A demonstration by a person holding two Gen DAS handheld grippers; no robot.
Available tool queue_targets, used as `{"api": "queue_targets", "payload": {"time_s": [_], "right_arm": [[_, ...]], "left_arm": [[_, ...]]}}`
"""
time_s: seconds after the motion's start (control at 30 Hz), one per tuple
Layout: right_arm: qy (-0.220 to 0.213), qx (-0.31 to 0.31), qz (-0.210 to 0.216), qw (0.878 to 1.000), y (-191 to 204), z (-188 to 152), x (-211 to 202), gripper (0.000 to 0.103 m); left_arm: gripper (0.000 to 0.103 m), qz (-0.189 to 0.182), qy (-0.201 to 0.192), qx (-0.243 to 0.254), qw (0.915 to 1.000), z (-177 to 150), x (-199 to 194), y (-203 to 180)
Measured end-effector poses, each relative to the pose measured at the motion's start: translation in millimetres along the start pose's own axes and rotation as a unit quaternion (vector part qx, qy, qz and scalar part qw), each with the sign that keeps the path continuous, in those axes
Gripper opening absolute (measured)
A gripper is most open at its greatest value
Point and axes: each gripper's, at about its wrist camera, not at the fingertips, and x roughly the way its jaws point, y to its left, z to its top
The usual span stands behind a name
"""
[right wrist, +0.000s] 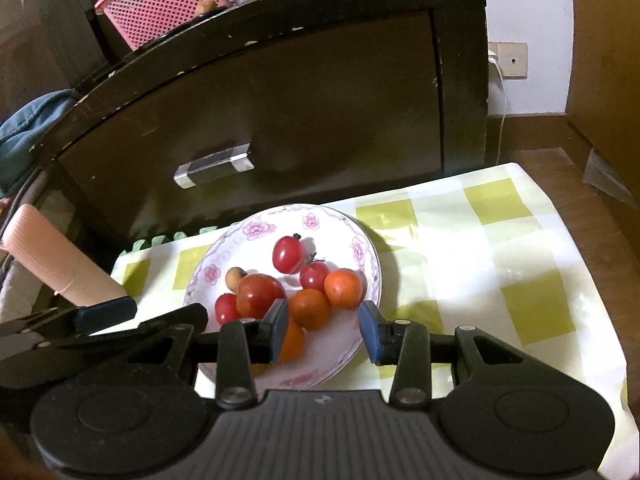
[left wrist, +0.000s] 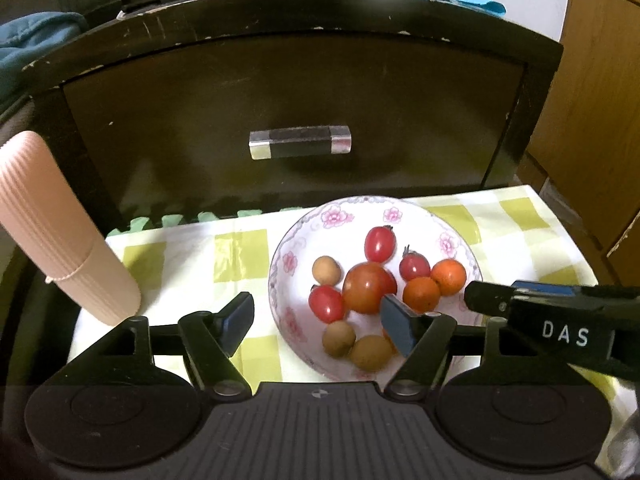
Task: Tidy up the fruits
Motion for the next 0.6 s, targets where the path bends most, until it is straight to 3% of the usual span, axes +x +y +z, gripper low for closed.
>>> {"api": "queue_targets", "payload": {"time_s": [0.6], "right_arm": [[-0.006, -0.016, -0.017, 1.0, 7, -28, -28, 0.039]], "left_arm": [[0.091, 0.028, -0.011, -0.005, 0.9995, -24, -26, 4]]}}
